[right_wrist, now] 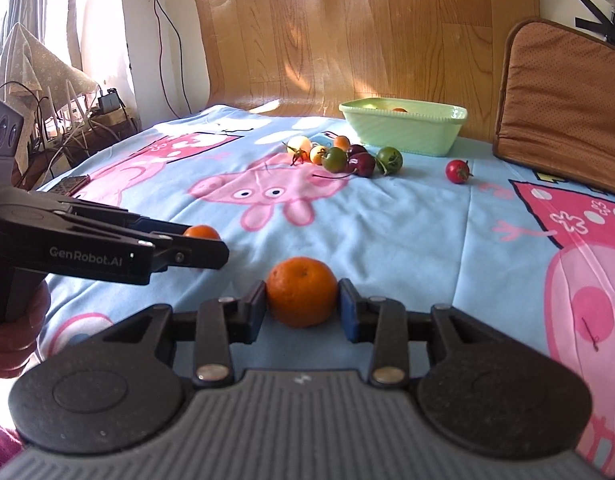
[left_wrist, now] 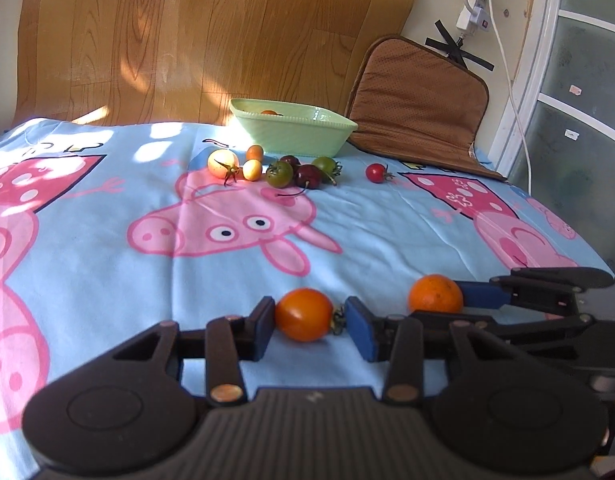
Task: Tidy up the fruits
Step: 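Grasp orange cherry tomato with left tool while right tool grasps an orange, then carry both fruits into the green basket and open both tools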
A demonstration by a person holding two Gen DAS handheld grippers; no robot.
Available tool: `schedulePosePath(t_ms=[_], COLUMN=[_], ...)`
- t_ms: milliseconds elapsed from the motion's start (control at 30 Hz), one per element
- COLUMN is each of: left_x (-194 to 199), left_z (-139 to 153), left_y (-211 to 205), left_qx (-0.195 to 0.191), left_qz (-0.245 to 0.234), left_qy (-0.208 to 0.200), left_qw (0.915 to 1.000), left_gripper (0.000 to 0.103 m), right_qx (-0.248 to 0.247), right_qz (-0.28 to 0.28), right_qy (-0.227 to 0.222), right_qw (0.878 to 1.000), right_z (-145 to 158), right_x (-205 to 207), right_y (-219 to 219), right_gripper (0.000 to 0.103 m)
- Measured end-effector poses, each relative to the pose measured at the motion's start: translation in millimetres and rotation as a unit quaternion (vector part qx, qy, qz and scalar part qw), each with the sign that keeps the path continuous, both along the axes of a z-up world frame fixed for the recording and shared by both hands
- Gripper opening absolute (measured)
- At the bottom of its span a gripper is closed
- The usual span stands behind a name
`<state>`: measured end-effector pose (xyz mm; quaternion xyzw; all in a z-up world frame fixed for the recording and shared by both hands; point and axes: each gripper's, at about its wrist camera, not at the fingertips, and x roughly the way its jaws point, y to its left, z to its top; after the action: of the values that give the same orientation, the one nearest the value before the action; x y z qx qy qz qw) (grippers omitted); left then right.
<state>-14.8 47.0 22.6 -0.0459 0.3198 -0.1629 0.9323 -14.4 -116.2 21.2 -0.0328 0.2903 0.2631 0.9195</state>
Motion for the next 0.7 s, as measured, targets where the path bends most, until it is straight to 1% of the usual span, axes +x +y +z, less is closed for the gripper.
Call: schedulePosePath(t_ms=[33,100,233,433,567,633,700], left_x=[-0.8,-1.6,-3.0,-3.8,-4.4,-4.7,-4.6], left_z=[-0.2,-0.3,-1.4,-2.4,-2.4,-2.3,-1.5], left_y=[-0.3,-0.9,-4.7,-4.5,-4.8,-4.4,-4.1], left_qx=[0.000,0.000,0.010,0.014,0.018,0.017,0.015], left_qz=[-0.001,-0.003,-0.003,-0.003,-0.001,-0.001,-0.002], left_qy=[-0.001,-0.002,-0.009,-0.014,-0.015,-0.015,-0.014], left_qw=[1.0000,1.0000,0.9999,0.9998,0.9997,0.9997,0.9998], left_gripper=[0.041,0.048,0.049,0.044,0.039,0.039,0.039], right_qx=[0.000,0.002,0.000,-0.002,-0.005,-0.009,-0.011], right_qz=[-0.001,-0.002,-0.001,0.000,-0.001,-0.002,-0.006], right_qy=[-0.001,-0.001,-0.002,-0.005,-0.006,-0.008,-0.011], right_qw=[1.000,1.000,1.000,1.000,1.000,1.000,1.000], right_z=[0.0,-0.3,-0.6,-1.1,-1.3,-1.4,-0.9], right_x=[-0.9,-1.6,-2.3,-3.5,-3.9,-4.7,-5.3], right_y=[0.0,0.5,1.2,3.5,4.5,6.0,6.0], right_gripper=[0.042,0.044,0.046,0.047,0.047,0.047,0.040])
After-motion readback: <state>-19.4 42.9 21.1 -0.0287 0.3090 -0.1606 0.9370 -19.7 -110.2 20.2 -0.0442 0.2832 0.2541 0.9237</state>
